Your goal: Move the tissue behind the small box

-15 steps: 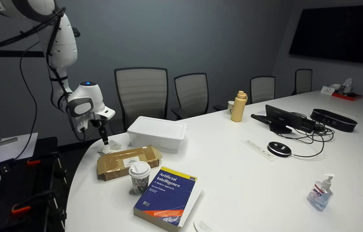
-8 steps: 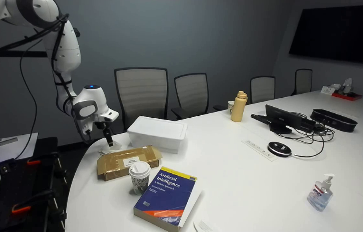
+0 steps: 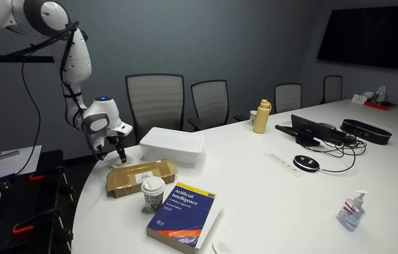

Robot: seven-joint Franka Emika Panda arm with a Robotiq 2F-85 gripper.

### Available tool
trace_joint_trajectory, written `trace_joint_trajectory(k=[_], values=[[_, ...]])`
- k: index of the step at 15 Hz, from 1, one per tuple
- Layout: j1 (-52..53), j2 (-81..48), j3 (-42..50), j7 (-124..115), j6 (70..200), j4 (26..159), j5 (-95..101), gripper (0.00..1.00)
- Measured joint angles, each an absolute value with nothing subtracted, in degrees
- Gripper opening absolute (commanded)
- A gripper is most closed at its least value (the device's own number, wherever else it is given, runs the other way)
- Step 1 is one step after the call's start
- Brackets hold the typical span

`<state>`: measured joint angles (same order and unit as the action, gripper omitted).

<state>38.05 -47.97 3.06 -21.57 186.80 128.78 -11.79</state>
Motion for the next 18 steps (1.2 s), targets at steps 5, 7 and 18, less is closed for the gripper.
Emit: trace_joint_trajectory(k=[5,7,18], values=[[38.4,-48.7,3.8,-21.0,186.8,127.8,-11.8,0.15],[38.9,-48.8,4.6,-20.5,186.8,127.4,-11.8,0.01],[40.3,-48.6,6.5,-20.4,186.5,127.1,-11.8,0.00]])
